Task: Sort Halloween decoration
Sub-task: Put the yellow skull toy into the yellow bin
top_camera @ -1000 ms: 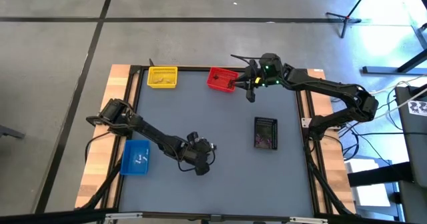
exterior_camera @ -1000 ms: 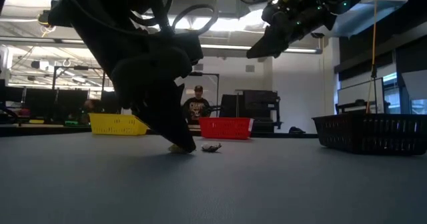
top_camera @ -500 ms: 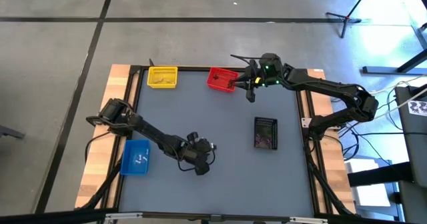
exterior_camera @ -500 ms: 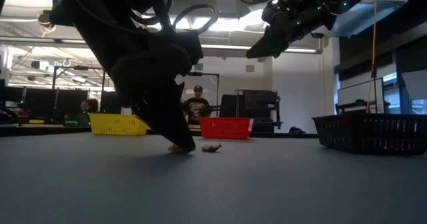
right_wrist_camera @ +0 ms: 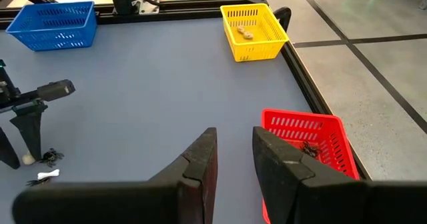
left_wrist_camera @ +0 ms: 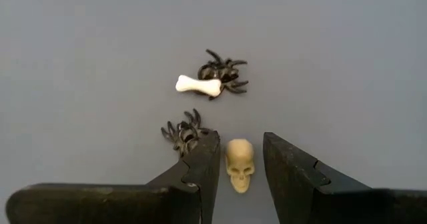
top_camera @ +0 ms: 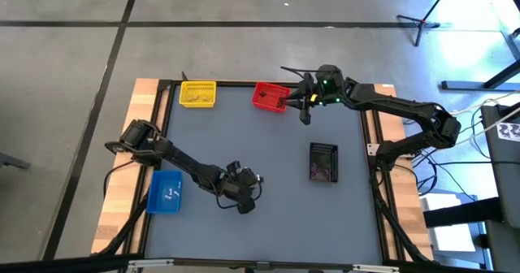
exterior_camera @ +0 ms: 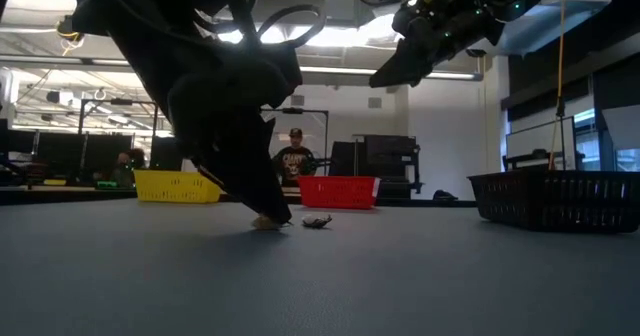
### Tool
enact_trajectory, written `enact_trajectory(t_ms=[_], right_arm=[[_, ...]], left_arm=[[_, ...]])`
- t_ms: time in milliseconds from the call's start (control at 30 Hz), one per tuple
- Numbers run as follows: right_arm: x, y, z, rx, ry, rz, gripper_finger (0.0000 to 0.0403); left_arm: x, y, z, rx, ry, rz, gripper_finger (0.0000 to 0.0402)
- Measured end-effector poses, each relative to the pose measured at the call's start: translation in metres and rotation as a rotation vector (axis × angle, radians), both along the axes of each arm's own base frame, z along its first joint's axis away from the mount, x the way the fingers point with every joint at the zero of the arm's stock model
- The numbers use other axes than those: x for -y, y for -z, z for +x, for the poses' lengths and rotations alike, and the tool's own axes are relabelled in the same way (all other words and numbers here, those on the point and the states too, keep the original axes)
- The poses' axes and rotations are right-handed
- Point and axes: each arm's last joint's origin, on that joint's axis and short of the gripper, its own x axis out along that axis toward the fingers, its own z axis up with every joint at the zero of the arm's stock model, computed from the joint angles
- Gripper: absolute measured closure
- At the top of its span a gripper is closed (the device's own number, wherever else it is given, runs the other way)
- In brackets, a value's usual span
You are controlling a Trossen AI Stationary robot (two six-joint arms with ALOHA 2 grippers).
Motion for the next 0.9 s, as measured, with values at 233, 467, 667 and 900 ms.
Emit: enact_trajectory(t_ms=[233,467,667,900], right_arm=[[0.0000,0.0000,0.0000,0.000,0.000,0.000,0.0308],[0.0000,0.0000,0.0000,0.000,0.000,0.000,0.0308],[0.0000,0.0000,0.0000,0.000,0.000,0.000,0.0308],[0.0000,0.0000,0.0000,0.000,0.000,0.000,0.0308]], left_arm=[[0.0001,0.0008,-0.0013,-0.020,0.009,-0.012,0.0294],[0.0011,0.0011,-0.0021,-0.041,0.033,-0.046,0.0295],[0.0007,0.0018,-0.0034,-0.058,0.034,-0.043,0.0332],[0.0006,0.0014,-0.0036,-0.059,0.034,-0.044,0.0375]])
